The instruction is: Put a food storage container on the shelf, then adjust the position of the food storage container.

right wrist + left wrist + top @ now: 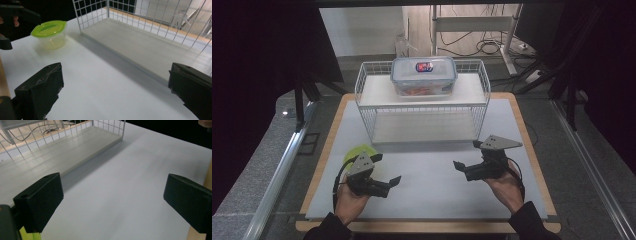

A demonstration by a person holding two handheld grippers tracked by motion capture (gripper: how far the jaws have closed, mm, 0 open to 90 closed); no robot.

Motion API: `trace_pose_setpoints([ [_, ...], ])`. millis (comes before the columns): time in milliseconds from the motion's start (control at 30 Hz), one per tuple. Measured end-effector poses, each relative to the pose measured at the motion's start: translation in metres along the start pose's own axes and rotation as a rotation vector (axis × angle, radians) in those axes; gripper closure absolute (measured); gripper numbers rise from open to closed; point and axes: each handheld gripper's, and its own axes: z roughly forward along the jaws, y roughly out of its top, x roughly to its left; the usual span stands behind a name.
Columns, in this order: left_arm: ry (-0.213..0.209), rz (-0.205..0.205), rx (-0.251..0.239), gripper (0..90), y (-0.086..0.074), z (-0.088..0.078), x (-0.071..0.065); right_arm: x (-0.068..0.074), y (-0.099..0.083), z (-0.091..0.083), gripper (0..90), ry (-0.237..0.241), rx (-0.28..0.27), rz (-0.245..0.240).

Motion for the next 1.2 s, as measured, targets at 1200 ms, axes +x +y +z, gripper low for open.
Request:
trace_pose_setpoints([
  [1200,0.083,-0.013,0.120,29.4,-0.031,-0.019,0.004,0.005,-0.072,-0.005,2.0,-0.039,0.153,0.025],
])
